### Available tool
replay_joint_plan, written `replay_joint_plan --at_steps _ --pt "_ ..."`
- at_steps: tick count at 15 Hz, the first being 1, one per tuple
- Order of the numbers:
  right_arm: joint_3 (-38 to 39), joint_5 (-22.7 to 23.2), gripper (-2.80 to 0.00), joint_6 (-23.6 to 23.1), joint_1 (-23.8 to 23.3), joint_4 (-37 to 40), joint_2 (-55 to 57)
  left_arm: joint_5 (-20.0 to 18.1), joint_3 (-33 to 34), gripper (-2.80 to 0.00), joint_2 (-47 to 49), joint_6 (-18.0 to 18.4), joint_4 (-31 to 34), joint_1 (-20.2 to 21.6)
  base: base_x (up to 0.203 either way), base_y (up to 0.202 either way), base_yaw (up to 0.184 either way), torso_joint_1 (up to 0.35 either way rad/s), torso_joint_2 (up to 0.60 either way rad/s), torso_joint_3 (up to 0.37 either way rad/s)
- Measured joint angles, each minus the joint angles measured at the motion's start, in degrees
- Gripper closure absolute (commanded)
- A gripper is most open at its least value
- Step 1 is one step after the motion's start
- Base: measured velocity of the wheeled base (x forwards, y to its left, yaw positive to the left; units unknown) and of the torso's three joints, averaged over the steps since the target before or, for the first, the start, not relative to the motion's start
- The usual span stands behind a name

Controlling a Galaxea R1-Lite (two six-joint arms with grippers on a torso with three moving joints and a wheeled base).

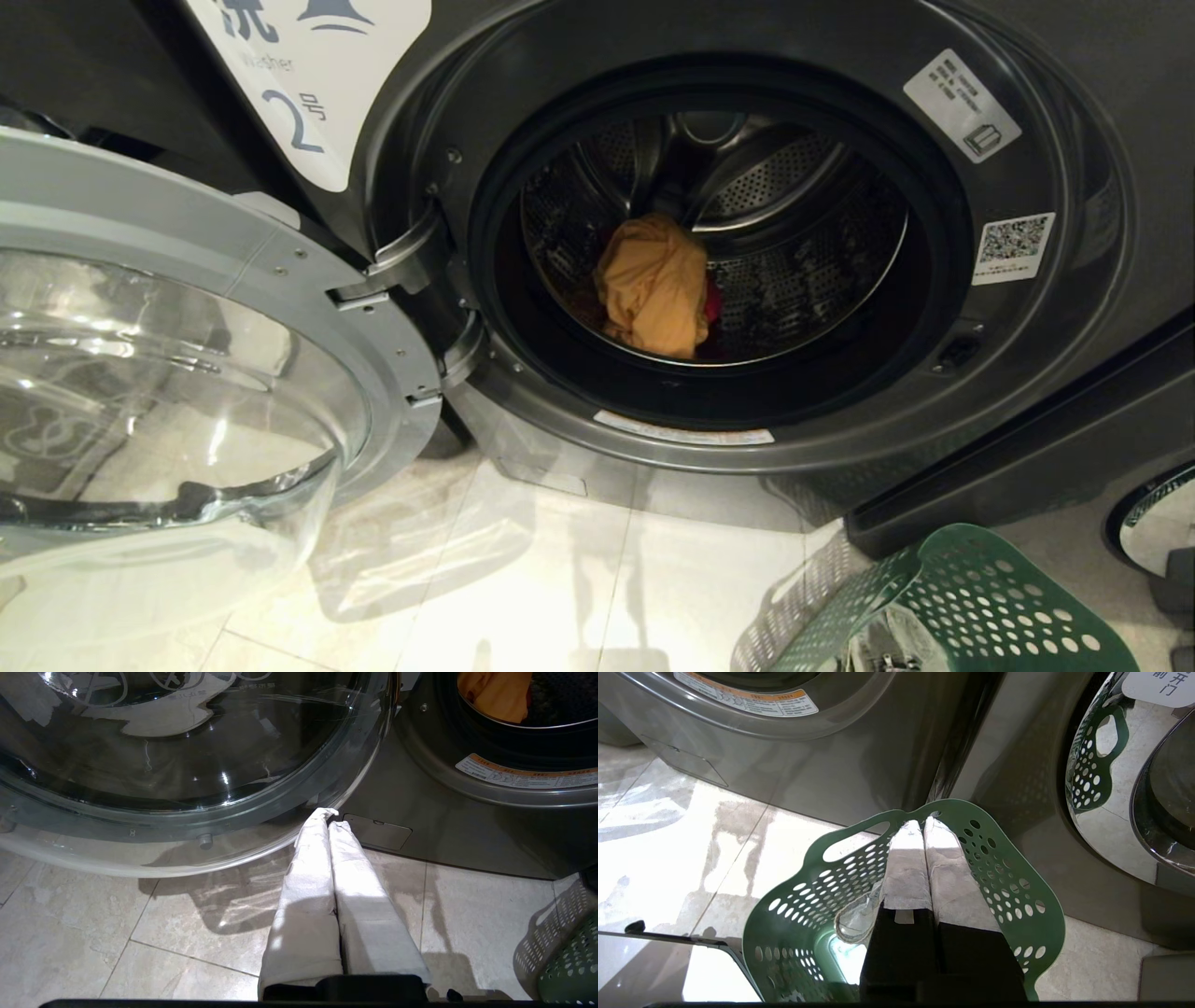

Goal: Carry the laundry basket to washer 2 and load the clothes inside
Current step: Place the clothes into the washing machine

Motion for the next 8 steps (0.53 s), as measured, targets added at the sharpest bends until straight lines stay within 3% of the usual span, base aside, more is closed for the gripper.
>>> replay_joint_plan --at_steps 8 --pt "0.06 0.02 0.0 0.09 0.0 0.0 0.0 0.12 0.0 0.0 0.0 -0.41 -0.05 0.02 0.0 0.0 0.0 0.0 0.0 0.0"
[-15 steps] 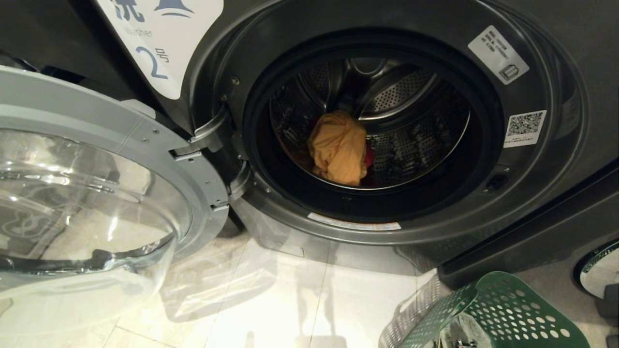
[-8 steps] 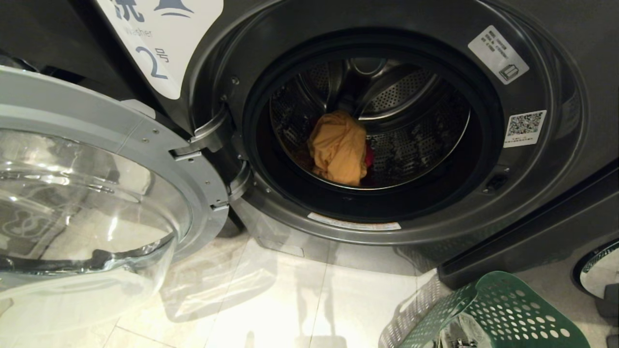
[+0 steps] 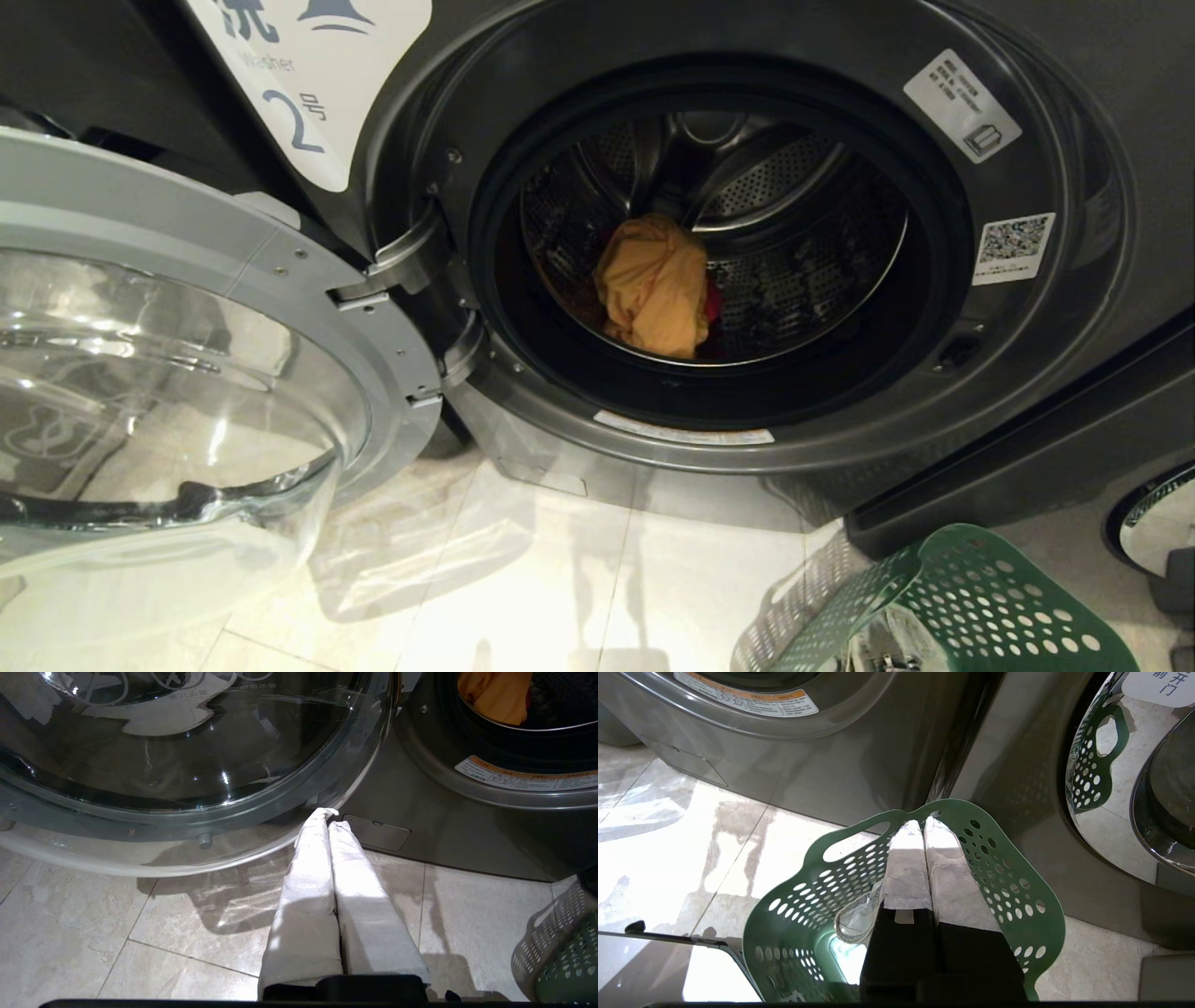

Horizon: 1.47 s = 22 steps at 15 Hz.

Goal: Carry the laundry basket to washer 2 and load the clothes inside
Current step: Place the clothes into the washing machine

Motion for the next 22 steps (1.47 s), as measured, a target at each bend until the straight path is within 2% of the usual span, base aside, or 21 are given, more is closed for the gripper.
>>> replay_joint_plan --at_steps 22 --pt "0.0 0.04 0.0 -0.07 0.0 -0.04 0.0 -0.05 0.0 0.0 0.0 0.06 0.01 -0.02 0.0 0.0 0.0 0.0 0.0 0.0"
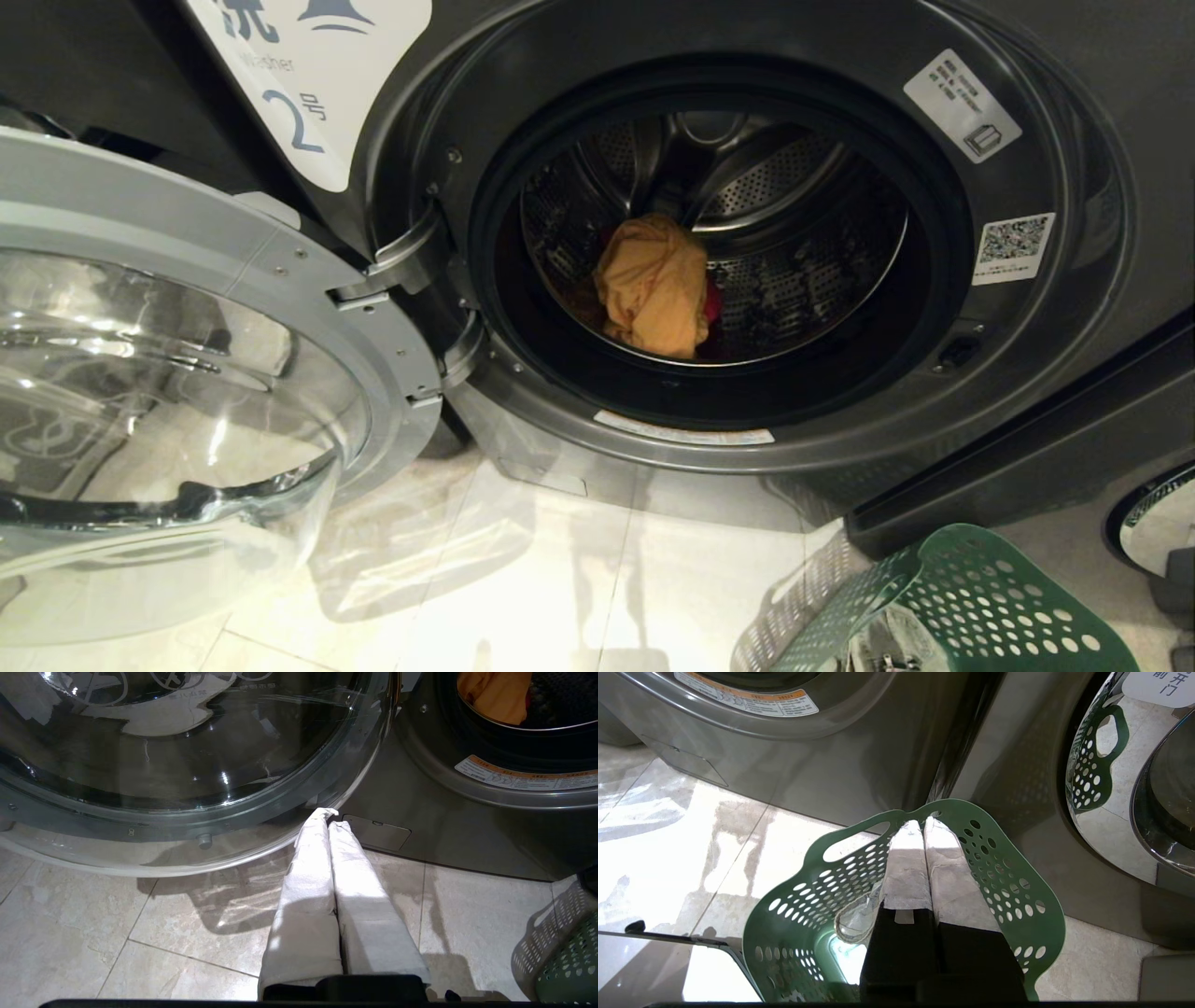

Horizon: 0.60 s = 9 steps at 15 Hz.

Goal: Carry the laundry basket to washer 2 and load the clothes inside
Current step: Place the clothes into the washing machine

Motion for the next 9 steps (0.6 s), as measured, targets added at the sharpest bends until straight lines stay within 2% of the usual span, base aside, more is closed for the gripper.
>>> replay_joint_plan --at_steps 3,9 --pt "0.0 0.0 0.0 0.01 0.0 -0.05 0.0 0.01 0.0 0.0 0.0 0.0 -0.01 0.04 0.001 0.0 -0.029 0.001 0.0 0.0" --pt "0.0 -0.02 0.0 0.11 0.02 -0.02 0.0 0.0 0.0 0.0 0.0 0.01 -0.01 0.02 0.0 0.008 -0.193 0.003 0.0 0.006"
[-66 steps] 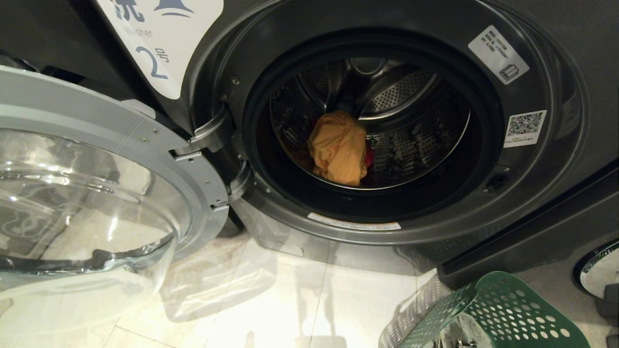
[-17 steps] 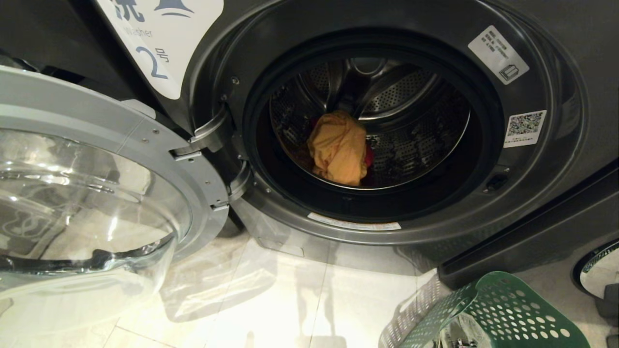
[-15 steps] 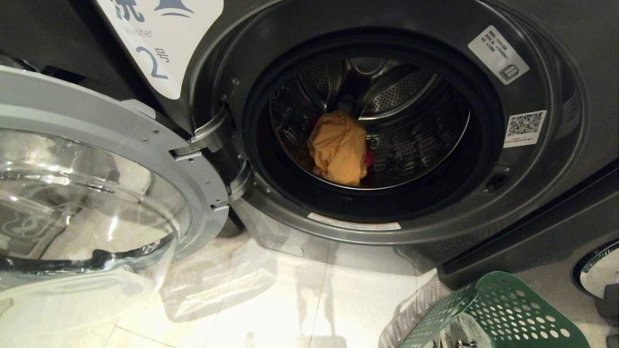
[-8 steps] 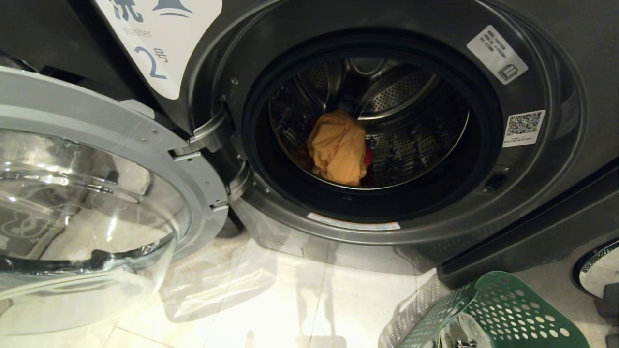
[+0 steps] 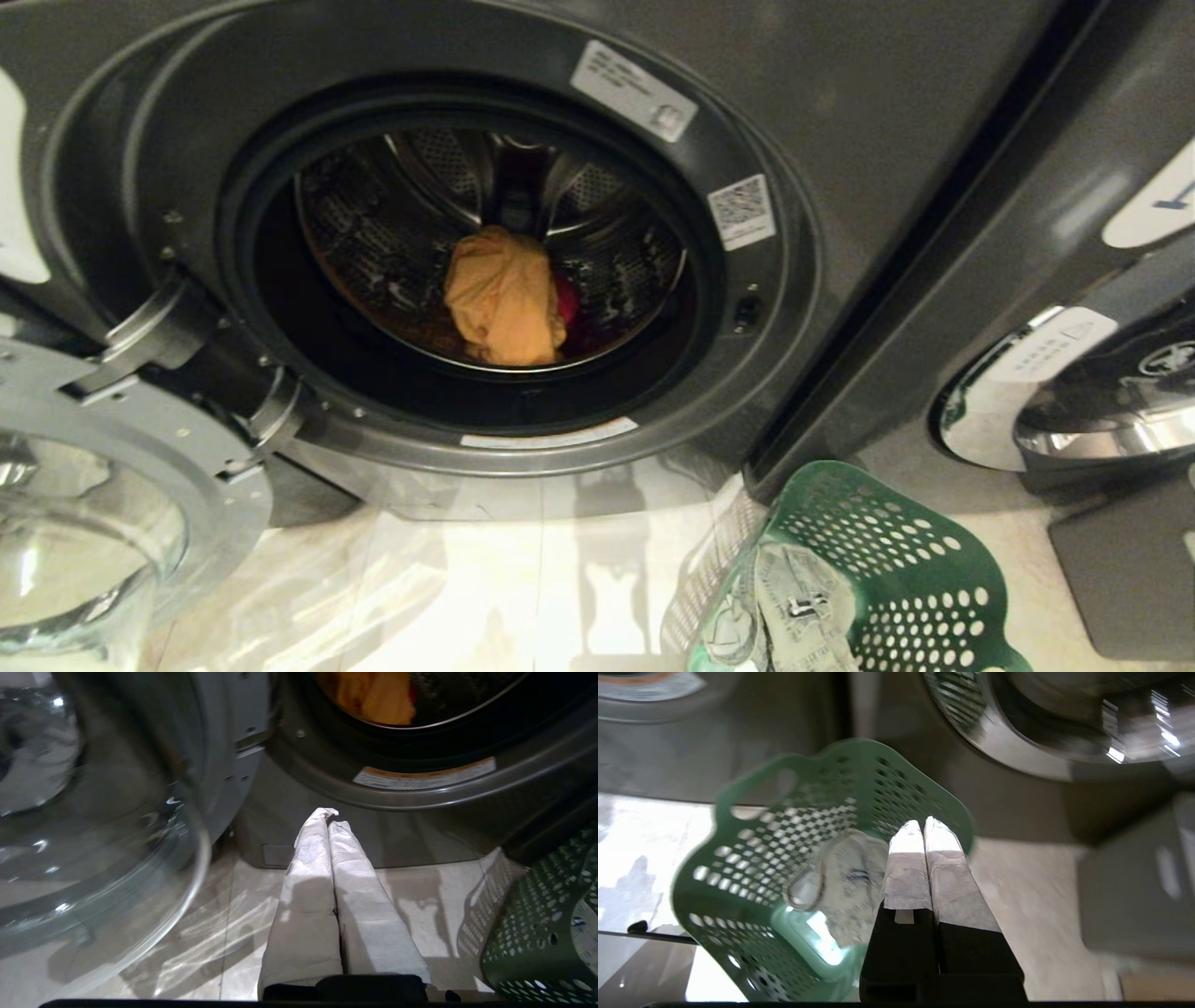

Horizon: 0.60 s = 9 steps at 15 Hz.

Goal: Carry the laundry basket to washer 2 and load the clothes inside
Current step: Place the clothes into the washing machine

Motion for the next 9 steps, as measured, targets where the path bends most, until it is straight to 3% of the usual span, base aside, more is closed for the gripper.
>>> replay_joint_plan --at_steps 2,9 --pt "0.0 0.0 0.0 0.0 0.0 0.0 0.0 0.0 0.0 0.0 0.0 0.0 -0.02 -0.02 0.001 0.0 -0.114 0.002 0.0 0.003" --pt "0.0 -0.01 0.0 -0.01 -0.01 0.02 0.0 0.03 0.0 0.0 0.0 -0.08 0.0 -0.05 0.0 0.0 0.0 0.0 0.0 0.0"
